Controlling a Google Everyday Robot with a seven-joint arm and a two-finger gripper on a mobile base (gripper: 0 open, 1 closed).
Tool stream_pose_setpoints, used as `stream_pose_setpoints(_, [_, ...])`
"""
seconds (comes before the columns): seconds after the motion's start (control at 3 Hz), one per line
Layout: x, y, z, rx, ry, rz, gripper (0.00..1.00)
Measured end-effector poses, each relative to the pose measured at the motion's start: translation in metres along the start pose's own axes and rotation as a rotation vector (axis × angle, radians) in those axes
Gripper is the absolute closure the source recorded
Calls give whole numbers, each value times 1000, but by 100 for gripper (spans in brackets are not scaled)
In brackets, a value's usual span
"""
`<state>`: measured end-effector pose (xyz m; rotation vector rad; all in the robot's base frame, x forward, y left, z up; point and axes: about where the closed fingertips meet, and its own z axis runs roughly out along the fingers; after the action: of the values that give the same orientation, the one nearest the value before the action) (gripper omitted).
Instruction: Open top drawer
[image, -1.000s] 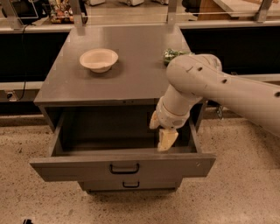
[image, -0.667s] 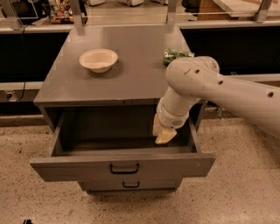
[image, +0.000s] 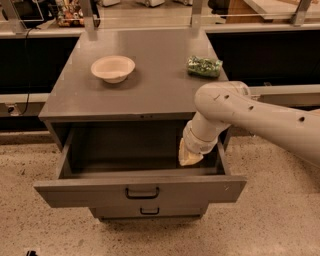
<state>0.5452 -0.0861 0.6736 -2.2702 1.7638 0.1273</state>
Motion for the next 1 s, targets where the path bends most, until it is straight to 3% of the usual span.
stream_pose_setpoints(0.67, [18,18,41,-97,-24,63,100])
stream_pose_setpoints(1.0, [11,37,45,-170,-48,79,100])
